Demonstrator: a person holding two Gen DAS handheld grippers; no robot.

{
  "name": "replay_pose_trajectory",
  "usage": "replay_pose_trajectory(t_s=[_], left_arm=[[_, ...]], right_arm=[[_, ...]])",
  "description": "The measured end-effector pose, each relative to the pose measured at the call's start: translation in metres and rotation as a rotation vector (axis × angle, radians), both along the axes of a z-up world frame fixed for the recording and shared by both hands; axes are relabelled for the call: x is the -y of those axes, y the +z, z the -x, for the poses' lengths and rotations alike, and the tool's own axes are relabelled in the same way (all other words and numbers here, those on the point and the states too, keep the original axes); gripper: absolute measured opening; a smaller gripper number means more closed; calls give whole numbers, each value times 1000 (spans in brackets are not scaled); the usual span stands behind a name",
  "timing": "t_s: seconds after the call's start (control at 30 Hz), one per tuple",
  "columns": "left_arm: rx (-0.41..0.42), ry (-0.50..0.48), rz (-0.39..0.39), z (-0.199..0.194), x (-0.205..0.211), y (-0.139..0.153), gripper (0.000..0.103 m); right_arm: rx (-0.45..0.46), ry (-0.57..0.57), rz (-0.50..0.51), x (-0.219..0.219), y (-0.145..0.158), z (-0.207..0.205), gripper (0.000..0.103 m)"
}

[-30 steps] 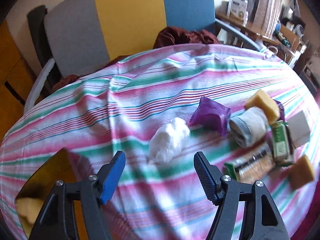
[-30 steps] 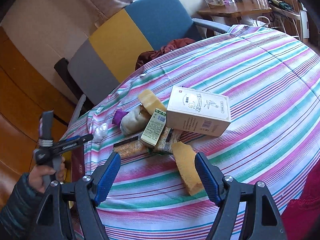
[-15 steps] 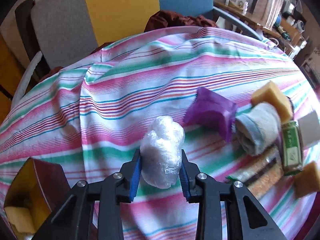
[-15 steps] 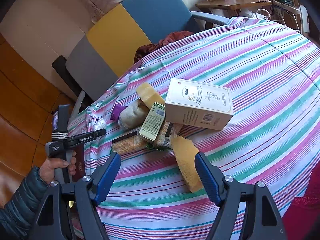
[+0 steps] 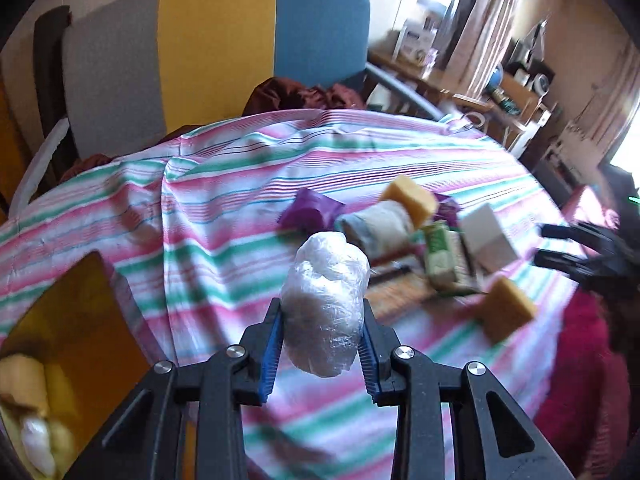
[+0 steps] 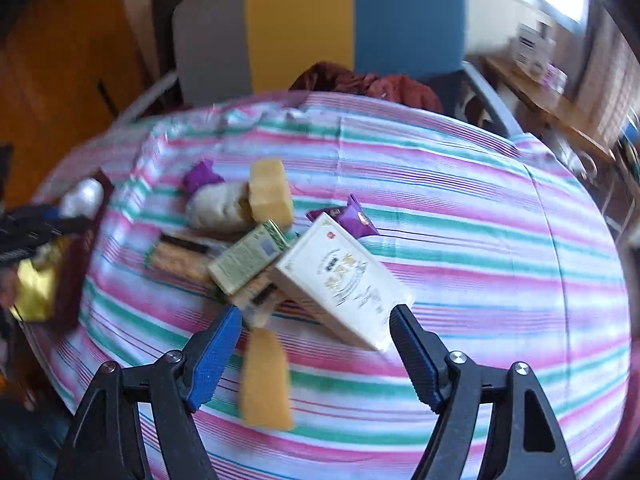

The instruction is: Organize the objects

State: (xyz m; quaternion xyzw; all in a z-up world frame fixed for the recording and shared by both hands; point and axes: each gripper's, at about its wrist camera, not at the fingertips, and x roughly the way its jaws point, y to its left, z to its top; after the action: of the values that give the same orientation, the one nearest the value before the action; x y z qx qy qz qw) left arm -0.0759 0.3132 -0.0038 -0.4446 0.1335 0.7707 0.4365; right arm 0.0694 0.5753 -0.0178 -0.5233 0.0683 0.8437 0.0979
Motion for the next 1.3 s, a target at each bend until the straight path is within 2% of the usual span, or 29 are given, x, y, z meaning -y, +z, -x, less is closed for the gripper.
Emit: replay_pose_trajectory(t_s=[0.17,0.33,0.43,0.47,0.5,0.53,0.6,0.73,0.87,1.1,1.2,1.3], left_arm=[[26,18,-25,-19,38,2,35],[59,81,-18,-25,75,-4,35],[82,127,-16,-26,93,-8,35],[85,140,-15,-26,98,-9,35],[92,153,-13,-26,103,-10,35],[97,164,-13,-26,108,-11,35],[92,184,-9,-27,118,-11,35],[76,263,-1,-25,150,-10,35],[62,424,21,-18,202,-13,35],[64,698,34,-9,297,-21,35],[61,740,35,-10,317,-25,35],[70,746,34,-11,324,-33,35]], right_arm=[[121,93,-12,-21,-19,20,78],[174,171,12,-25,-29,35,78],[183,172,30,-25,-40,44,78],[176,166,42,-25,-42,45,77],[166,158,44,-24,-44,45,71],[151,148,44,-24,-44,44,60],[121,105,48,-25,-43,40,51],[81,10,18,-24,-43,29,51],[28,-109,5,-29,-32,12,51],[-97,-294,-27,-33,9,-20,51],[-156,-320,-28,-18,31,-28,51],[-208,-293,-26,8,49,-27,51]])
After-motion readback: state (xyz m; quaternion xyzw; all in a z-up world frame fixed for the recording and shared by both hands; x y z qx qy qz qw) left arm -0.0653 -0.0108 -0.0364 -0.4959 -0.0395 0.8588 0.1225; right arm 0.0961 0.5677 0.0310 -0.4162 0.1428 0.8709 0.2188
